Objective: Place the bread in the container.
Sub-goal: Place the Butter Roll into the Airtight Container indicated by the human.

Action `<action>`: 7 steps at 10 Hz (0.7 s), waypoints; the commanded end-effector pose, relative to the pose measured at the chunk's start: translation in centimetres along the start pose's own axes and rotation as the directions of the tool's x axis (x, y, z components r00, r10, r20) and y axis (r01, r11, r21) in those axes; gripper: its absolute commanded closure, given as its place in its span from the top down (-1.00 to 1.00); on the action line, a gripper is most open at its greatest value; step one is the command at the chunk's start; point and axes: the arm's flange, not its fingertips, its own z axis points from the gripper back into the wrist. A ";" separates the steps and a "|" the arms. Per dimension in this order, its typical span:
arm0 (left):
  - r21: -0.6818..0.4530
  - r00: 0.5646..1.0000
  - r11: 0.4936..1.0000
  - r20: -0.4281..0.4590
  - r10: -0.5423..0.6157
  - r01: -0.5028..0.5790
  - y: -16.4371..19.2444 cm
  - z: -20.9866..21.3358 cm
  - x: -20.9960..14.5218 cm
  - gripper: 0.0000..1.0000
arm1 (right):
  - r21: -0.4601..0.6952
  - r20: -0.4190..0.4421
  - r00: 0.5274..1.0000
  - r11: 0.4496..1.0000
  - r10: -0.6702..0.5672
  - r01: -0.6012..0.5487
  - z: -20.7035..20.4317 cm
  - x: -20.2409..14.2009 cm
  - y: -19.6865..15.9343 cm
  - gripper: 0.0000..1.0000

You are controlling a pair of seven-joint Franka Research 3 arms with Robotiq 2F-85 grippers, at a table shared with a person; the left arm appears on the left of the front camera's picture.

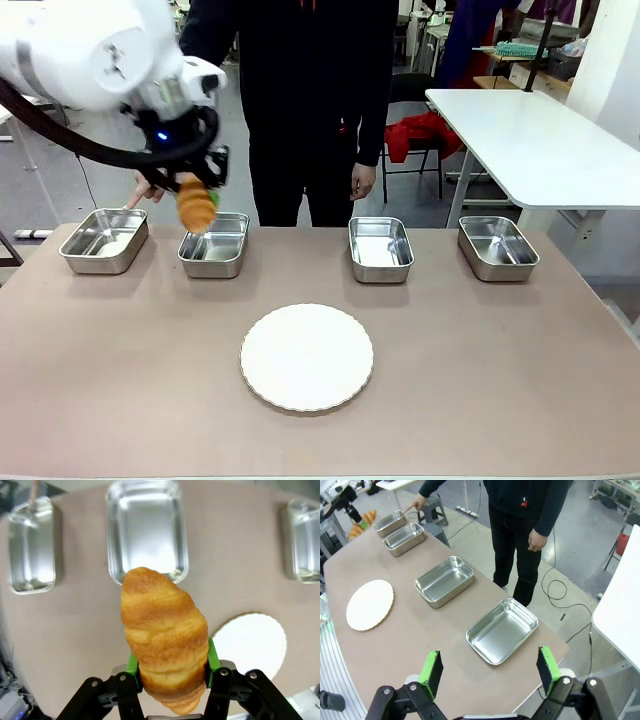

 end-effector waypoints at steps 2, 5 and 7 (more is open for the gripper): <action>-0.094 0.992 0.991 -0.067 -0.107 0.100 6.3 -1.1 2.7 0.10 | -0.001 0.003 1.000 1.000 0.002 -0.002 0.0 0.1 0.1 0.96; -0.111 0.982 0.976 -0.005 -0.186 0.185 11.2 -1.1 2.4 0.10 | -0.001 0.003 1.000 1.000 0.002 -0.002 0.0 0.1 0.1 0.96; -0.082 0.989 0.986 -0.022 -0.149 0.147 10.6 -1.5 3.3 0.10 | -0.001 0.003 1.000 1.000 0.002 -0.002 0.0 0.1 0.1 0.96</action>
